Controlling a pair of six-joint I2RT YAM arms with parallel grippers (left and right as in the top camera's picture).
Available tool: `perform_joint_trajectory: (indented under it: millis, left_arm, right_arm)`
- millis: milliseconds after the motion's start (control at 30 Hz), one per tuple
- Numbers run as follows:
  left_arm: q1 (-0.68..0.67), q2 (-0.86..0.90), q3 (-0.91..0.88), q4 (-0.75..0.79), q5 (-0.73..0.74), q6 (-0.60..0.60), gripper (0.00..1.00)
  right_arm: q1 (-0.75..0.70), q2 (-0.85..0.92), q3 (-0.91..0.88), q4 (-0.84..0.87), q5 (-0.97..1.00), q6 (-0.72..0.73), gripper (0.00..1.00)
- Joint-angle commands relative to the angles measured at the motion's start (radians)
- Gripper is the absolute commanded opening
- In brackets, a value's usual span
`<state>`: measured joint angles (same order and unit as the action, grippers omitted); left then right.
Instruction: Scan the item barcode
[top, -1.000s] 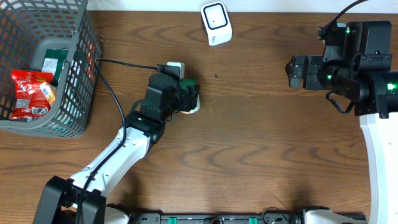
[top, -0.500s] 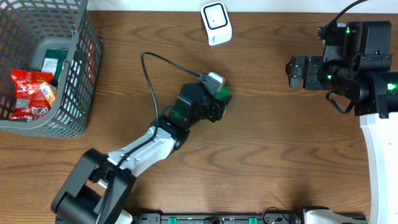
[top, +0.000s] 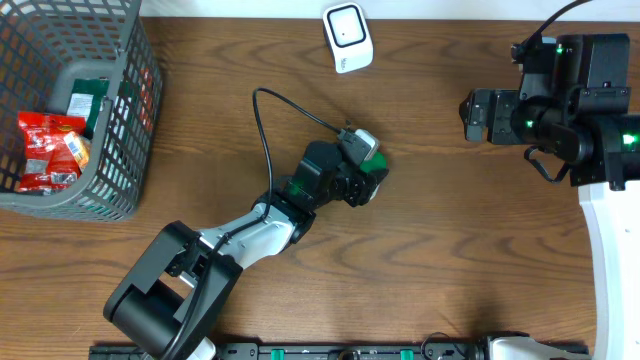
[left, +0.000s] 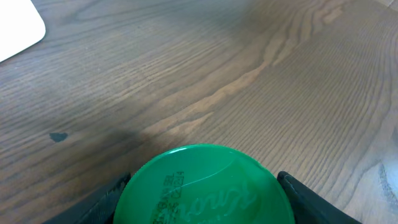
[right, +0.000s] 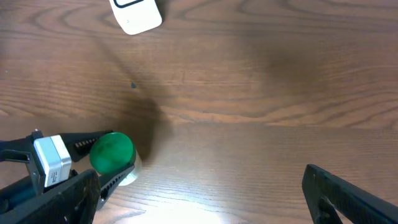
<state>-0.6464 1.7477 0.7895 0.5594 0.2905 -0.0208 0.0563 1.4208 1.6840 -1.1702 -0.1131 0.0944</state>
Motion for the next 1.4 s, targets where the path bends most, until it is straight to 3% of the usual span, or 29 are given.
perform_joint_trajectory:
  millis: [0, 600, 700, 1200, 1367]
  left_arm:
    - [-0.012, -0.002, -0.001, -0.002, 0.016, 0.02, 0.51]
    - [-0.014, -0.002, -0.01, -0.05, 0.016, 0.016, 0.51]
    - [-0.014, -0.002, -0.01, -0.05, 0.016, 0.008, 0.59]
    - [-0.014, -0.003, -0.01, -0.049, 0.016, 0.008, 0.78]
    - [-0.014, -0.015, -0.01, -0.048, 0.016, 0.008, 0.8]
  right_arm:
    - [-0.004, 0.006, 0.014, -0.001, -0.004, -0.006, 0.99]
    - [-0.004, 0.006, 0.014, -0.001, -0.004, -0.006, 0.99]
    - [-0.004, 0.006, 0.014, -0.001, -0.004, -0.006, 0.99]
    - [-0.004, 0.006, 0.014, -0.001, -0.004, -0.006, 0.99]
    - [-0.004, 0.006, 0.014, -0.001, -0.004, -0.006, 0.99]
